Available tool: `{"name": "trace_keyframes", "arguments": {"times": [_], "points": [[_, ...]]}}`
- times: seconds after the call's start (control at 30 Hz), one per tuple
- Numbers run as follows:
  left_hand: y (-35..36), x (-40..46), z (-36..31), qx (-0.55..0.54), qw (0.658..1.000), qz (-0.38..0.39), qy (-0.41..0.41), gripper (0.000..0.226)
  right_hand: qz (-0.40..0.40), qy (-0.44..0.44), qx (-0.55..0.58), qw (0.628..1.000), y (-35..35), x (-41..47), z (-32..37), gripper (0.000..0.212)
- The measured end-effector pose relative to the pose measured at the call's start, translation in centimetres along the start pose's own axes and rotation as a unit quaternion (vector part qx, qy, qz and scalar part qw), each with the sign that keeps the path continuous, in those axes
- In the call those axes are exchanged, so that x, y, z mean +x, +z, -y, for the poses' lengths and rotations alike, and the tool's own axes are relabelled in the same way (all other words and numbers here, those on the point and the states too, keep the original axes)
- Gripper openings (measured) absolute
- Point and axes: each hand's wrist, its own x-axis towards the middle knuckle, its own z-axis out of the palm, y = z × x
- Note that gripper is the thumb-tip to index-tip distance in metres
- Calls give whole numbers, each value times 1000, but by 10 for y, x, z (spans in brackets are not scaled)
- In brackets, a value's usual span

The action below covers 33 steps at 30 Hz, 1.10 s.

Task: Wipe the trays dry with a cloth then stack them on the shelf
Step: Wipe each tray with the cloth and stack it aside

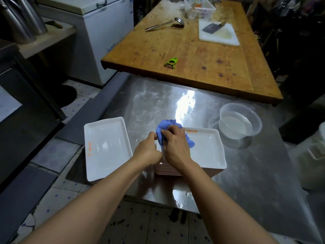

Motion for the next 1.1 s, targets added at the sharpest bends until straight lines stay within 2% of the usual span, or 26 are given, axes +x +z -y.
{"name": "trace_keyframes", "arguments": {"times": [0.13, 0.27, 0.4, 0.53, 0.73, 0.87, 1.1], "points": [[0, 1, -1, 8, 1000, 3, -16, 56, -10, 3, -30, 999, -4, 9, -11, 25], [1, 1, -1, 13, 1000, -6, -18, 50, -40, 37, -77, 996, -22, -1, -42, 27], [3, 1, 0, -6, 999, -15, -28, 47, -68, 82, -108, 988, -47, -18, -75, 41], [5, 0, -1, -26, 999, -22, -33, 48, -42, 101, -175, 979, -60, -25, -89, 29], [10, 1, 2, -47, 997, -37, -39, 47, 25, 83, -244, 966, -72, -37, -86, 31], [12, -1, 0, -35, 998, -54, -29, 45, 57, 80, -234, 967, -75, -60, -80, 29], [12, -4, 5, -53, 997, -52, -12, 45, 56, 108, -155, 980, -63, -93, -63, 32]]}}
